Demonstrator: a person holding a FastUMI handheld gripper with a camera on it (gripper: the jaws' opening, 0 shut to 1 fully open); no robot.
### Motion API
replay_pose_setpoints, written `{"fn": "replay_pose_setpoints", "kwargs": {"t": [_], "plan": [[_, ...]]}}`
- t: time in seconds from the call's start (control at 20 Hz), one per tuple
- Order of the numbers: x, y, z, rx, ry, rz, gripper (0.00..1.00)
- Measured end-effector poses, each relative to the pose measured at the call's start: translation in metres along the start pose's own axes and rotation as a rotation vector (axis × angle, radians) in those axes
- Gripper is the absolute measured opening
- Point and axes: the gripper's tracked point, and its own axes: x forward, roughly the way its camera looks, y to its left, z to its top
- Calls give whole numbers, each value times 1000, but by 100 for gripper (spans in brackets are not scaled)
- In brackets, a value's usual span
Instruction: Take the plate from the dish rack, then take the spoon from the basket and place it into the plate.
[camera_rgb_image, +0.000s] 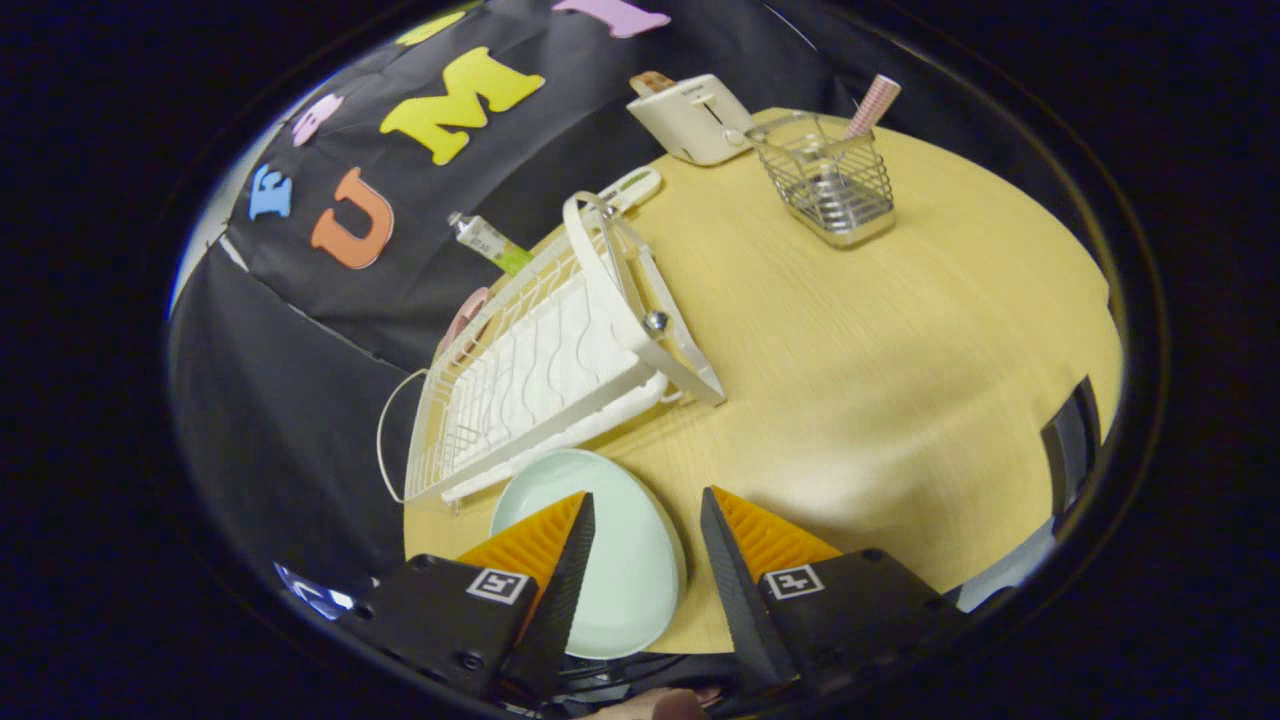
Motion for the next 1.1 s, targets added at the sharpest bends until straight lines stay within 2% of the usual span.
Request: {"fn": "replay_pose_setpoints", "kwargs": {"t": [0.1, 0.3, 0.55, 0.65, 0.75, 0.9, 1.1], "plan": [[-15, -9, 17, -97, -91, -34, 76], [-56, -45, 66, -275, -334, -156, 83], [-93, -99, 119, -404, -580, -323, 84], [-100, -115, 133, -441, -632, -359, 98], [-104, -125, 150, -452, -682, -352, 99], [-88, -132, 166, -464, -694, -267, 99], [-68, -152, 196, -428, -715, -221, 99]]}}
